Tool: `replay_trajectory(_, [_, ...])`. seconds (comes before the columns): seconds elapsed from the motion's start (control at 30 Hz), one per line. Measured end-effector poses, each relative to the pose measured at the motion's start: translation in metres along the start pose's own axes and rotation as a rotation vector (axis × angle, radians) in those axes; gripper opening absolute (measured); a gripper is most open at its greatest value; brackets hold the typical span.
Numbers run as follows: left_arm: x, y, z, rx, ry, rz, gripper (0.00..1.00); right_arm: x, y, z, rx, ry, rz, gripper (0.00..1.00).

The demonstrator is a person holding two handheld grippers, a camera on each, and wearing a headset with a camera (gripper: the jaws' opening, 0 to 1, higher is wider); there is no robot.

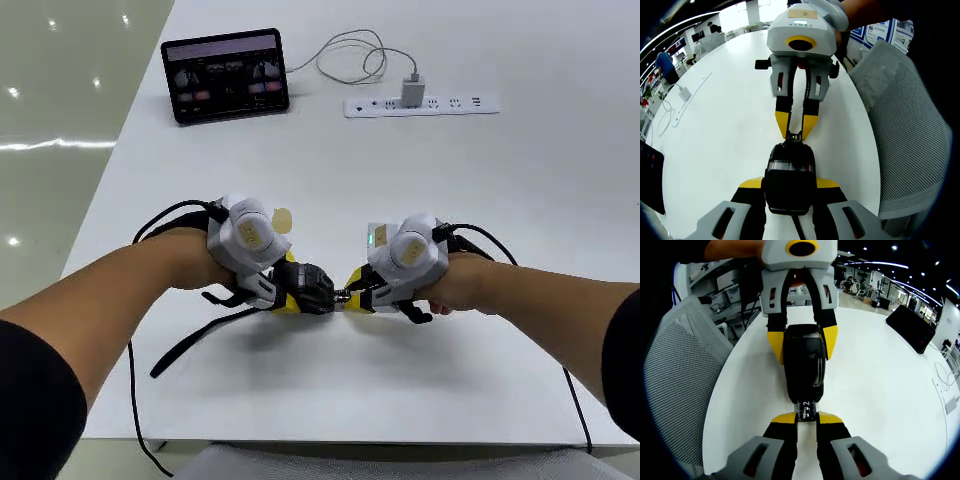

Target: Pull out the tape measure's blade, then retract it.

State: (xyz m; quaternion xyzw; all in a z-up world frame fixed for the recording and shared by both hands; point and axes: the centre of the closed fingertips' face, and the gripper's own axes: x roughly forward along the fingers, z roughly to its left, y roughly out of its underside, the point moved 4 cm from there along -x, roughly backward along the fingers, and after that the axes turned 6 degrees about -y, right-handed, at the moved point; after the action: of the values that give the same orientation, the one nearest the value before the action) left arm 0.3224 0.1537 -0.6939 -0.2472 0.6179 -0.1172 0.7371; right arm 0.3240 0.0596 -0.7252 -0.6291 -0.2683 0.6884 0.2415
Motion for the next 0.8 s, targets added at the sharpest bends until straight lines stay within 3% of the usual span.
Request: replay_trajectory(0.8, [-0.001, -0.001, 0.001, -0.011, -0.004, -0.009, 0.32, -0.015, 0.014, 0.001, 0.031, 0.012, 0.007, 0.09])
